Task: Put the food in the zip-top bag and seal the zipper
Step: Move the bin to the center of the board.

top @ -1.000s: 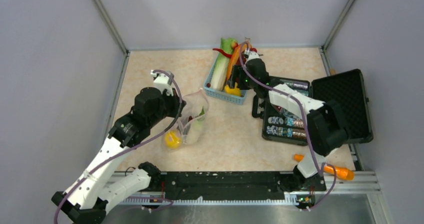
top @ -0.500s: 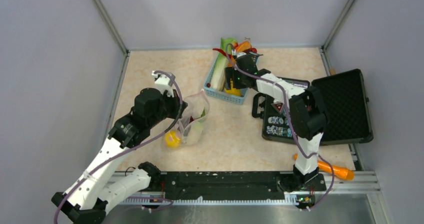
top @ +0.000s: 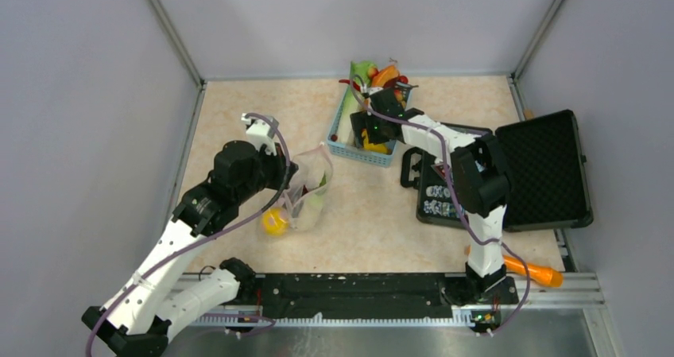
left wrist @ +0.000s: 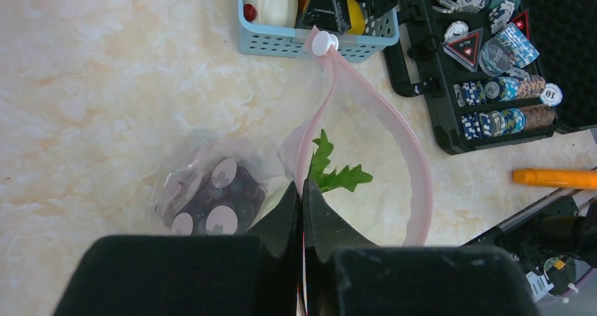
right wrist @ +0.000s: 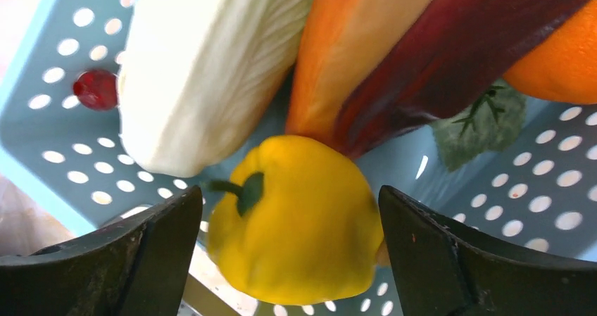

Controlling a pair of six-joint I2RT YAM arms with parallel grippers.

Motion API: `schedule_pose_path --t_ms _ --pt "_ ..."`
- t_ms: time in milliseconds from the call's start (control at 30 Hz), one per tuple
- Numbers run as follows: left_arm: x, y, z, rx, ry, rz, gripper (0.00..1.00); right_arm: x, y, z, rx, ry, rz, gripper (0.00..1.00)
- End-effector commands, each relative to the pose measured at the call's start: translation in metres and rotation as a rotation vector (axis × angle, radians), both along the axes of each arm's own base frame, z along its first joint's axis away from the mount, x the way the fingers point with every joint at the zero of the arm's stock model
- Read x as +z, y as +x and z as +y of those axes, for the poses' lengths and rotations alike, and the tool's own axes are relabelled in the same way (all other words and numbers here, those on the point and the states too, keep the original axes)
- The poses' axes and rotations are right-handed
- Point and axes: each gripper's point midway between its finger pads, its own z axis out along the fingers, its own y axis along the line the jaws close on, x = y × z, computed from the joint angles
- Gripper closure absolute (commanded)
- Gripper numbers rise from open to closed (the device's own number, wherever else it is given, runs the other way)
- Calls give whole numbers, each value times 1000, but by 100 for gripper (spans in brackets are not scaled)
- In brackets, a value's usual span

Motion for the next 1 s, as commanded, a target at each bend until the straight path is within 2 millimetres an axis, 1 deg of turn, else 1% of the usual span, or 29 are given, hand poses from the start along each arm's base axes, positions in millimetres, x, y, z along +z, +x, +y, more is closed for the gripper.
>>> schedule_pose_path --t_ms 0,133,233,300,367,467,533,567,600,633,733,833,900,967 --pt "5 1 -3 -3 -24 -11 100 13 -12 -8 80 -46 23 6" --pt "5 2 -4 -6 -27 -11 100 16 -15 -8 103 -59 37 6" --pt "3 2 -4 -5 -24 -7 100 11 -14 -11 78 -70 41 10" --pt "3 2 -4 -6 -24 -6 100 6 -17 -11 81 -71 63 20" --pt "3 2 -4 -6 -24 -5 100 5 -22 -11 91 -76 85 23" --pt "2 2 -4 -4 -24 -7 100 12 -26 -12 89 -64 65 35" --pt "3 2 -4 -5 -25 -8 100 15 -34 -10 107 -38 70 42" --pt "3 2 -4 -6 -25 -7 100 17 -39 -9 117 -21 72 45" --pt "3 2 -5 -6 -26 -6 100 20 -45 -6 136 -1 74 54" --pt "3 2 -5 -6 -27 -7 100 23 -55 0 182 38 80 58" --pt "2 3 -5 -5 -24 -5 100 30 -80 1 235 70 93 60" --pt "1 3 -5 -7 -20 -2 100 18 -107 -7 270 58 154 59" --pt "0 3 -5 -7 -20 -1 100 8 -123 -15 269 36 194 62" --pt "-2 2 -5 -8 -15 3 100 6 -145 -18 312 43 212 62"
